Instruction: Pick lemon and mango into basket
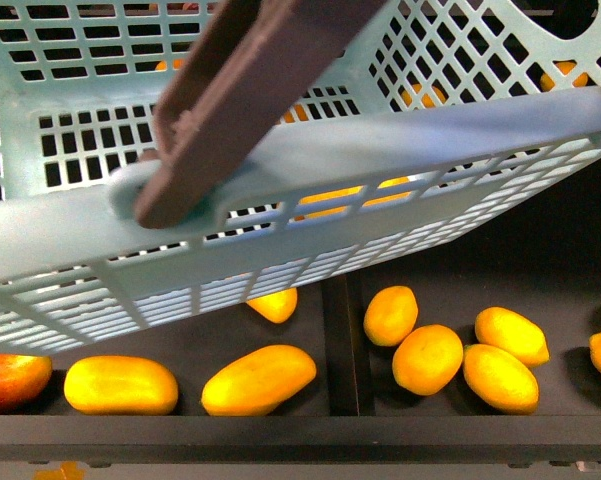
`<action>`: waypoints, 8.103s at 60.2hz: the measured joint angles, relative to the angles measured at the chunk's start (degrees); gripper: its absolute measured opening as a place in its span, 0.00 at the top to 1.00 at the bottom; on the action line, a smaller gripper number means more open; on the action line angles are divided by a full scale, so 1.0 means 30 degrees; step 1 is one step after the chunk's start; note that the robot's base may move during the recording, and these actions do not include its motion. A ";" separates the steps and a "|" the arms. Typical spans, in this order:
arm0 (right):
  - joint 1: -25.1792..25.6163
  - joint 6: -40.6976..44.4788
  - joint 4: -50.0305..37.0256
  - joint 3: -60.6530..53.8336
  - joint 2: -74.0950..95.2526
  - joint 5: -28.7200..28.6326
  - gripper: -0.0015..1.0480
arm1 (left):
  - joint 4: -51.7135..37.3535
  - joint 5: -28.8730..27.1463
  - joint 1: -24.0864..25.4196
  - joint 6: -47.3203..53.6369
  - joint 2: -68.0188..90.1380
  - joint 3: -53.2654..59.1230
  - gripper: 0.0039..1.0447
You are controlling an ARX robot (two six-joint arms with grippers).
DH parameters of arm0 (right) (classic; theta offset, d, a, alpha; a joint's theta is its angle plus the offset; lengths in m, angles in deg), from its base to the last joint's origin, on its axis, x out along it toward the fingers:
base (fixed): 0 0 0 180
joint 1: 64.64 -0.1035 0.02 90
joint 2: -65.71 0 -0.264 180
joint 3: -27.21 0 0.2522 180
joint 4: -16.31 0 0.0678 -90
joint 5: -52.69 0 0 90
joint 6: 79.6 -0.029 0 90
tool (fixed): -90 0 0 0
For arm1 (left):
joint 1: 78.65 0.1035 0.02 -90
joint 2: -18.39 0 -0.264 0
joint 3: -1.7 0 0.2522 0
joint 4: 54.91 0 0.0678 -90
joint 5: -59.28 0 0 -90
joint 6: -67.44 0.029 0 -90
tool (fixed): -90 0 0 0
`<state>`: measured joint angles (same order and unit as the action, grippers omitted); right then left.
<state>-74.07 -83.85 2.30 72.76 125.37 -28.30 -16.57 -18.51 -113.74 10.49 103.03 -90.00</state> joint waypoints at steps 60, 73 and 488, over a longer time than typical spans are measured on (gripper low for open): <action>0.3082 0.1362 -0.1311 -0.7963 -0.6630 -0.2958 0.28 | 0.0000 -0.0051 0.0000 0.0022 0.0000 0.0000 0.95; 0.3126 0.1355 -0.1311 -0.7971 -0.6637 -0.2922 0.09 | 0.0000 0.0007 -0.0138 0.0051 0.0000 0.0000 0.95; 0.3060 0.1319 -0.0168 -0.8823 -0.8517 -0.2973 0.98 | 0.0080 0.0000 -0.0051 -0.0401 -0.0036 0.0168 0.95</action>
<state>-64.89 -79.90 1.80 46.30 99.82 -37.22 -16.33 -18.51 -113.89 9.28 102.92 -89.49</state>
